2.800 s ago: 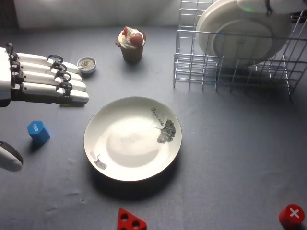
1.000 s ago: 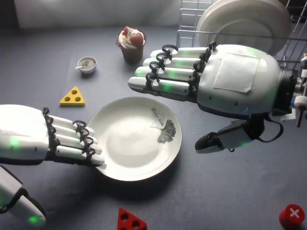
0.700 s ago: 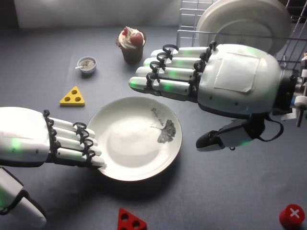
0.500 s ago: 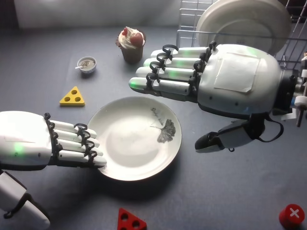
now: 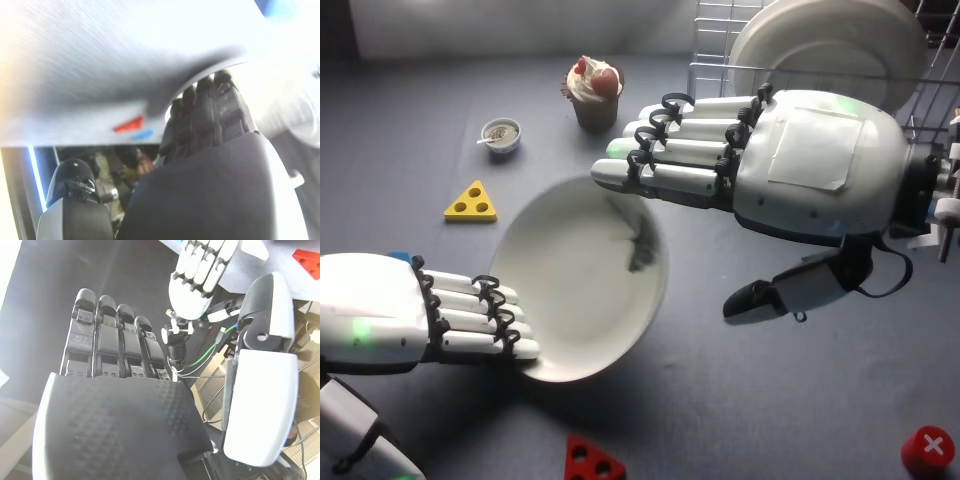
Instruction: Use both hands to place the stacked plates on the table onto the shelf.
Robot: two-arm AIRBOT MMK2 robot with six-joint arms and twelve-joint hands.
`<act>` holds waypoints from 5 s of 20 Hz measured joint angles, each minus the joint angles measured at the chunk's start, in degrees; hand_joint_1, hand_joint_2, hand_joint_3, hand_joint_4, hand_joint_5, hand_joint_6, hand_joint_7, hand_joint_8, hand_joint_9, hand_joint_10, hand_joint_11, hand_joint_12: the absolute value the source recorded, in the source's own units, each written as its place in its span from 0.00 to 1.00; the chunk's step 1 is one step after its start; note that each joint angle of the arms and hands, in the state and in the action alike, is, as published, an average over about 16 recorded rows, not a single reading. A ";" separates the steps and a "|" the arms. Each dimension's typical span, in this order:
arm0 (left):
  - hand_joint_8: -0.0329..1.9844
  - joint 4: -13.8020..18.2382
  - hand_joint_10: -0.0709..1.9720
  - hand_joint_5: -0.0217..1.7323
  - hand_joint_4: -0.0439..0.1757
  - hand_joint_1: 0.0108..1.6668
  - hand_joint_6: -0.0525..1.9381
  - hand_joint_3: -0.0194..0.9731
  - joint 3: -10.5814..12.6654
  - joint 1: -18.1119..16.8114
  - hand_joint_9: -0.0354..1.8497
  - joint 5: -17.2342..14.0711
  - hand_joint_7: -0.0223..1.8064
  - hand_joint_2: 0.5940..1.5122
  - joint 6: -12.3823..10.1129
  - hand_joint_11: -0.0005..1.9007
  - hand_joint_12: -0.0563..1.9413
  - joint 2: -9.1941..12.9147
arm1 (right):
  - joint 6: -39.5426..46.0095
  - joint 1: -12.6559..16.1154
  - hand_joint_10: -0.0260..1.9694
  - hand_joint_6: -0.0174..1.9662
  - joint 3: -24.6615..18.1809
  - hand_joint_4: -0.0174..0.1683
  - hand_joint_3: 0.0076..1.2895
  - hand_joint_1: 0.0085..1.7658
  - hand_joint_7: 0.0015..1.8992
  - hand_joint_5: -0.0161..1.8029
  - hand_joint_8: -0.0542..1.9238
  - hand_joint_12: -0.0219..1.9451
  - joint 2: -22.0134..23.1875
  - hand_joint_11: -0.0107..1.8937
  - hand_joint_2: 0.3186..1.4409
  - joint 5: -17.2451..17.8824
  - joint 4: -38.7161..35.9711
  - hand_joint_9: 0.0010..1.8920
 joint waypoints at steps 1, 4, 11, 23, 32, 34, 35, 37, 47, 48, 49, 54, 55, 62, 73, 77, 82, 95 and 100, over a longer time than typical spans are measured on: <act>0.01 -0.06 0.03 0.05 0.17 0.07 0.02 0.02 0.01 0.31 0.08 0.11 0.07 0.43 0.01 0.05 0.02 -0.08 | -0.49 -0.04 0.02 0.01 0.01 0.11 0.00 0.49 0.06 0.04 0.03 0.02 -0.14 0.12 0.48 0.05 0.00 0.09; 0.01 -0.24 0.03 0.05 0.17 0.08 0.02 0.02 0.04 1.13 0.08 0.33 0.07 0.43 0.04 0.05 0.02 -0.29 | -2.61 -0.21 0.02 0.01 0.18 0.11 0.00 0.47 0.07 0.05 0.03 0.02 -0.93 0.13 0.47 0.23 -0.09 0.09; 0.01 -0.53 0.03 0.04 0.17 0.08 0.02 0.02 0.14 1.82 0.07 0.25 0.06 0.43 0.07 0.05 0.02 -0.42 | -8.82 -0.65 0.02 0.01 2.80 0.11 0.00 0.47 0.08 0.06 0.03 0.02 -4.41 0.14 0.46 0.76 -3.03 0.10; 0.01 -0.58 0.03 0.04 0.17 0.08 0.02 0.02 0.28 1.98 0.07 0.20 0.06 0.43 0.07 0.04 0.02 -0.39 | -15.03 -0.96 0.02 0.01 10.07 0.11 0.00 0.60 0.15 0.15 0.03 0.04 -12.92 0.19 0.49 -0.76 -9.60 0.16; 0.01 -0.57 0.03 0.04 0.17 0.08 0.02 0.02 0.29 2.00 0.07 0.25 0.06 0.43 0.05 0.04 0.02 -0.39 | -15.30 -0.95 0.10 0.09 10.57 0.10 0.00 0.69 0.34 0.33 0.07 0.15 -16.35 0.35 0.56 -3.51 -9.74 0.34; 0.01 -0.63 0.02 0.04 0.17 0.08 0.02 0.02 0.29 2.01 0.07 0.23 0.06 0.43 0.04 0.04 0.02 -0.39 | -15.27 -0.95 0.14 0.14 10.18 0.10 0.00 0.71 0.39 0.37 0.09 0.18 -16.45 0.40 0.56 -3.61 -9.73 0.39; 0.01 -0.75 0.02 0.04 0.17 0.08 0.02 0.02 0.29 2.02 0.07 0.18 0.06 0.43 0.03 0.04 0.02 -0.39 | -15.24 -0.95 0.16 0.16 9.92 0.09 0.00 0.72 0.41 0.39 0.10 0.19 -16.39 0.43 0.56 -3.59 -9.72 0.41; 0.01 -1.16 0.02 0.04 0.17 0.08 0.02 0.02 0.29 2.03 0.07 -0.02 0.06 0.43 0.00 0.03 0.02 -0.36 | -15.17 -0.95 0.21 0.21 9.30 0.10 0.00 0.74 0.46 0.43 0.12 0.22 -16.09 0.47 0.57 -3.46 -9.72 0.46; 0.01 -6.84 0.03 0.05 0.19 0.08 0.03 0.02 0.89 -0.20 0.08 -2.82 0.07 0.44 -0.15 0.05 0.03 2.12 | -15.00 -1.03 0.37 0.39 3.53 0.10 0.00 0.78 0.61 0.52 0.19 0.34 -10.74 0.61 0.56 -3.52 -6.64 0.60; 0.01 -7.66 0.04 0.05 0.19 0.08 0.03 0.02 0.94 -0.63 0.08 -3.37 0.07 0.44 -0.16 0.05 0.03 2.61 | -15.00 -1.05 0.37 0.39 2.60 0.10 0.00 0.78 0.62 0.52 0.19 0.36 -9.91 0.61 0.56 -3.79 -5.88 0.61; 0.01 -8.48 0.04 0.05 0.19 0.08 0.03 0.02 1.00 -1.06 0.08 -3.94 0.07 0.44 -0.17 0.05 0.03 3.14 | -15.00 -1.04 0.36 0.39 1.63 0.10 0.00 0.78 0.62 0.52 0.18 0.38 -9.02 0.60 0.56 -4.11 -5.02 0.62; 0.01 -12.49 0.04 0.06 0.20 0.08 0.04 0.02 1.89 -3.17 0.09 -6.81 0.09 0.43 -0.20 0.07 0.04 5.98 | -13.87 0.02 0.35 0.39 -3.29 0.09 0.00 0.78 0.65 0.54 0.17 0.49 -4.12 0.58 0.56 -6.48 0.65 0.63; 0.01 -13.29 0.04 0.07 0.20 0.08 0.04 0.02 2.14 -3.54 0.10 -7.37 0.09 0.43 -0.20 0.07 0.04 6.51 | -13.36 0.51 0.34 0.39 -4.23 0.08 0.00 0.78 0.65 0.54 0.17 0.51 -3.10 0.58 0.56 -7.12 1.92 0.63; 0.02 -16.90 0.04 0.08 0.20 0.08 0.04 0.02 4.29 -4.74 0.10 -11.50 0.09 0.43 -0.21 0.07 0.04 9.26 | -7.49 7.29 0.31 0.40 -9.51 0.06 0.00 0.79 0.65 0.55 0.17 0.65 3.37 0.54 0.56 -12.97 10.23 0.63; 0.01 -17.52 0.04 0.08 0.20 0.08 0.04 0.02 7.52 -4.72 0.10 -15.90 0.09 0.43 -0.21 0.07 0.04 11.07 | 9.85 20.69 0.34 0.42 -8.97 0.05 0.00 0.81 0.62 0.54 0.22 0.66 8.33 0.54 0.56 -24.80 18.36 0.62; 0.02 -16.04 0.04 0.08 0.20 0.08 0.04 0.02 7.86 -5.37 0.10 -17.17 0.09 0.43 -0.21 0.07 0.04 11.35 | 18.74 23.64 0.34 0.43 -6.59 0.05 0.00 0.82 0.61 0.53 0.24 0.67 8.92 0.53 0.56 -27.91 16.25 0.62; 0.02 -13.05 0.04 0.07 0.20 0.08 0.04 0.02 7.89 -7.64 0.10 -18.70 0.09 0.43 -0.21 0.07 0.04 11.40 | 30.93 26.19 0.35 0.43 -3.07 0.05 0.00 0.82 0.60 0.52 0.27 0.68 9.54 0.53 0.56 -29.67 8.92 0.62; 0.02 -7.52 0.04 0.07 0.20 0.08 0.04 0.02 7.91 -12.41 0.10 -21.28 0.09 0.43 -0.22 0.08 0.04 11.09 | 44.96 29.89 0.33 0.43 2.14 0.05 0.00 0.83 0.60 0.51 0.28 0.69 10.40 0.53 0.56 -31.73 4.61 0.63; 0.02 -6.96 0.04 0.08 0.20 0.08 0.04 0.02 7.85 -12.58 0.10 -21.60 0.09 0.43 -0.22 0.08 0.04 10.97 | 44.50 30.40 0.31 0.43 3.57 0.05 0.00 0.84 0.60 0.52 0.28 0.69 10.28 0.53 0.56 -35.15 11.52 0.64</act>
